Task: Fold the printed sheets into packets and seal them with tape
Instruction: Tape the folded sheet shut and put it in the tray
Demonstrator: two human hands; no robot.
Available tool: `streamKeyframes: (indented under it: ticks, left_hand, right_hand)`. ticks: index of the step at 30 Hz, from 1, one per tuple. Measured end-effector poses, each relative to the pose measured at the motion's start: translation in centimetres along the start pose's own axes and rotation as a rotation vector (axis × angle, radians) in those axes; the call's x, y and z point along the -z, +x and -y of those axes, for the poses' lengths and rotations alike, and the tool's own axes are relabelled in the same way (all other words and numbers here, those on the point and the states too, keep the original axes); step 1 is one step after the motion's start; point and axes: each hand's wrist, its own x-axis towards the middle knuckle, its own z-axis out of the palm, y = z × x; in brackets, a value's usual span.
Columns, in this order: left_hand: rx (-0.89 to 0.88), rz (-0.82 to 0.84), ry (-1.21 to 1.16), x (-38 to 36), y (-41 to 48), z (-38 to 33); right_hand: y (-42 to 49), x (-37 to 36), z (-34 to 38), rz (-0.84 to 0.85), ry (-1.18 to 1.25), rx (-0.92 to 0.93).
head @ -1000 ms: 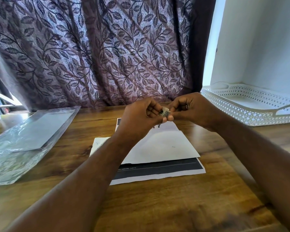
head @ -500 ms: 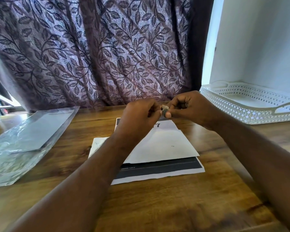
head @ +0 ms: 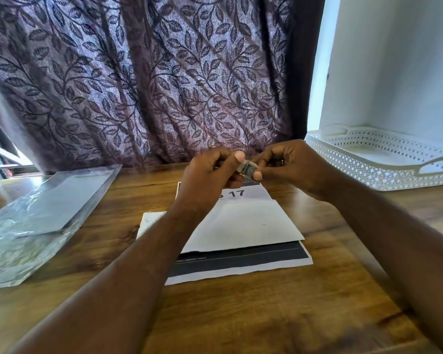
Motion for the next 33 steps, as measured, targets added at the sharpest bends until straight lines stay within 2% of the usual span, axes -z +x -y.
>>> streamKeyframes:
  ticks: [3, 7, 17, 28, 33]
  left_hand:
    - [-0.056, -0.015, 0.137, 0.1, 0.1, 0.4]
    - [-0.053, -0.064, 0.135, 0.0, 0.1, 0.1]
    - [0.103, -0.106, -0.167, -0.1, 0.2, -0.1]
    - [0.225, -0.071, -0.468, -0.1, 0.3, 0.1]
    - [0.251, -0.058, -0.395, 0.0, 0.4, 0.0]
  right_hand:
    - [-0.1, -0.1, 0.2, 0.014, 0.040, -0.010]
    - [0.0, -0.2, 0.3, -0.001, 0.071, -0.018]
    - [0.0, 0.1, -0.1, 0.002, 0.188, -0.031]
    - [-0.2, 0.8, -0.6, 0.042, 0.271, -0.028]
    - [-0.1, 0.9, -0.9, -0.003, 0.209, -0.028]
